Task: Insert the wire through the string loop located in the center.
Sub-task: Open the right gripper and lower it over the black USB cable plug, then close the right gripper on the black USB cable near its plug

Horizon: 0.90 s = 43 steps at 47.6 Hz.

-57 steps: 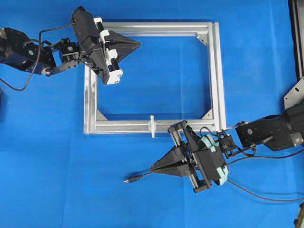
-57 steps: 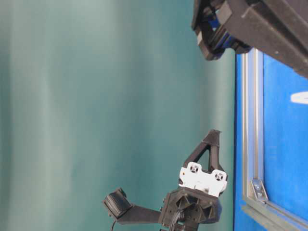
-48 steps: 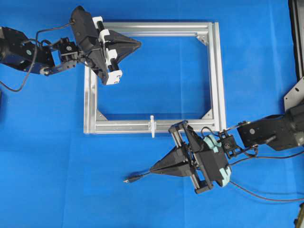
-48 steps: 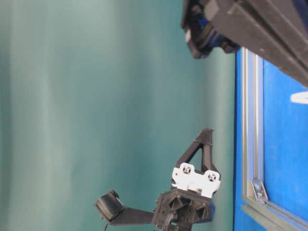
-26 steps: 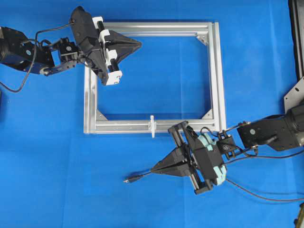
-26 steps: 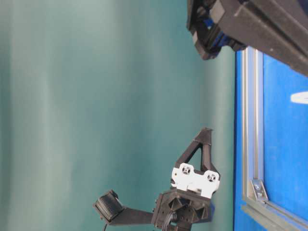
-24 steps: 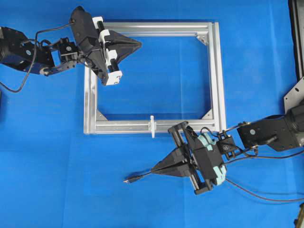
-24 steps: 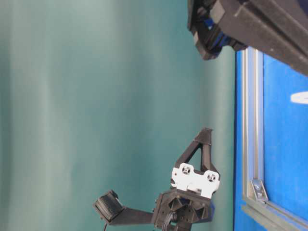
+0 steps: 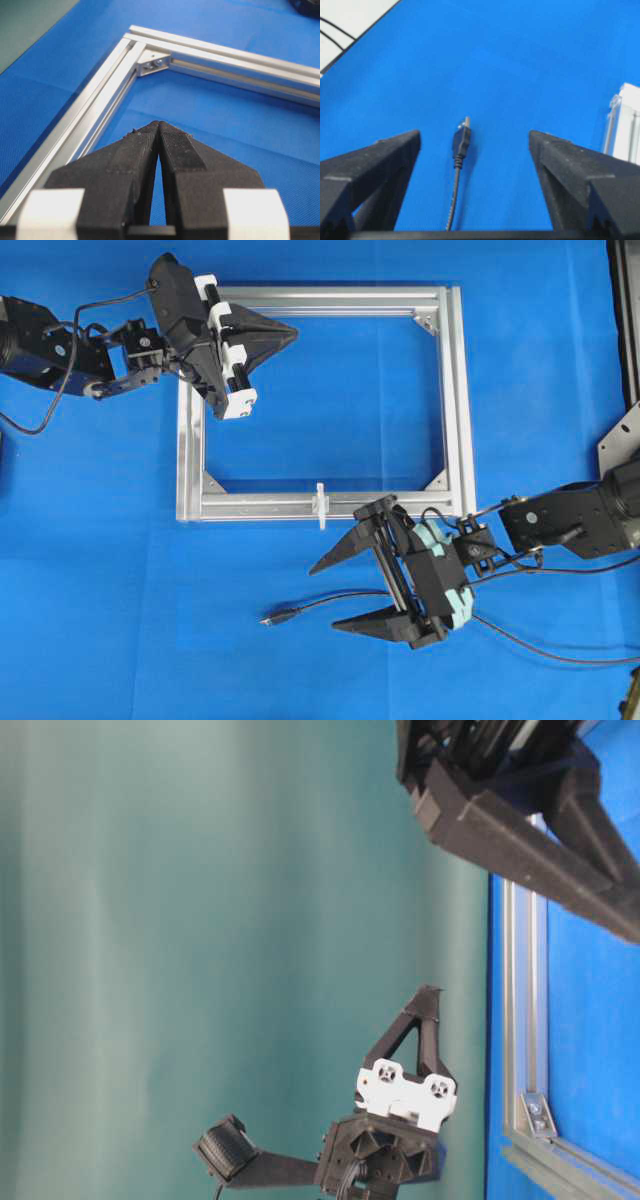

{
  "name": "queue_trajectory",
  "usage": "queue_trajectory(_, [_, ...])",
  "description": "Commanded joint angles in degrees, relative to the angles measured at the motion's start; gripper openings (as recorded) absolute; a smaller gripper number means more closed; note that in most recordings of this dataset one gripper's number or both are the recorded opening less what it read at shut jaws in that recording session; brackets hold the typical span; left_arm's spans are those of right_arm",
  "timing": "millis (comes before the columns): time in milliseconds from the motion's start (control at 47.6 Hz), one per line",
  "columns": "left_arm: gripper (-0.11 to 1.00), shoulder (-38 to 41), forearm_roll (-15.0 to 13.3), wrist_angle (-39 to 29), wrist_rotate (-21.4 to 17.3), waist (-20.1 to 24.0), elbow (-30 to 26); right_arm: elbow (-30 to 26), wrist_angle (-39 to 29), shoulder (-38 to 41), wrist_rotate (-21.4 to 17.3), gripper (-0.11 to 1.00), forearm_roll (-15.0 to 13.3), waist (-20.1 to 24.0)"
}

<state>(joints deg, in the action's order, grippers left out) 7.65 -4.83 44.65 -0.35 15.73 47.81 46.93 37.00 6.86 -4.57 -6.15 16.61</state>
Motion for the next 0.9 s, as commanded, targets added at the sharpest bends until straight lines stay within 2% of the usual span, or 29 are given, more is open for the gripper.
queue_trajectory(0, [0.0,-1.49,0.18,0.26,-0.09,-0.09,-0.88,-1.05,0.09,-1.23,-0.09,0.87,0.18,0.35])
queue_trajectory(294, [0.0,-1.49,0.18,0.35,-0.09,-0.09,-0.7,-3.6,-1.23,5.27,-2.72,0.87,1.58,0.97])
queue_trajectory(610, [0.0,-1.41,0.18,0.26,-0.09,-0.09,-0.53,-6.33,-0.97,12.13,-2.9,0.87,3.87,0.97])
queue_trajectory(883, [0.0,-1.49,0.18,0.26,-0.09,-0.09,-0.62,-6.33,-0.97,12.83,-2.9,0.86,4.75,0.97])
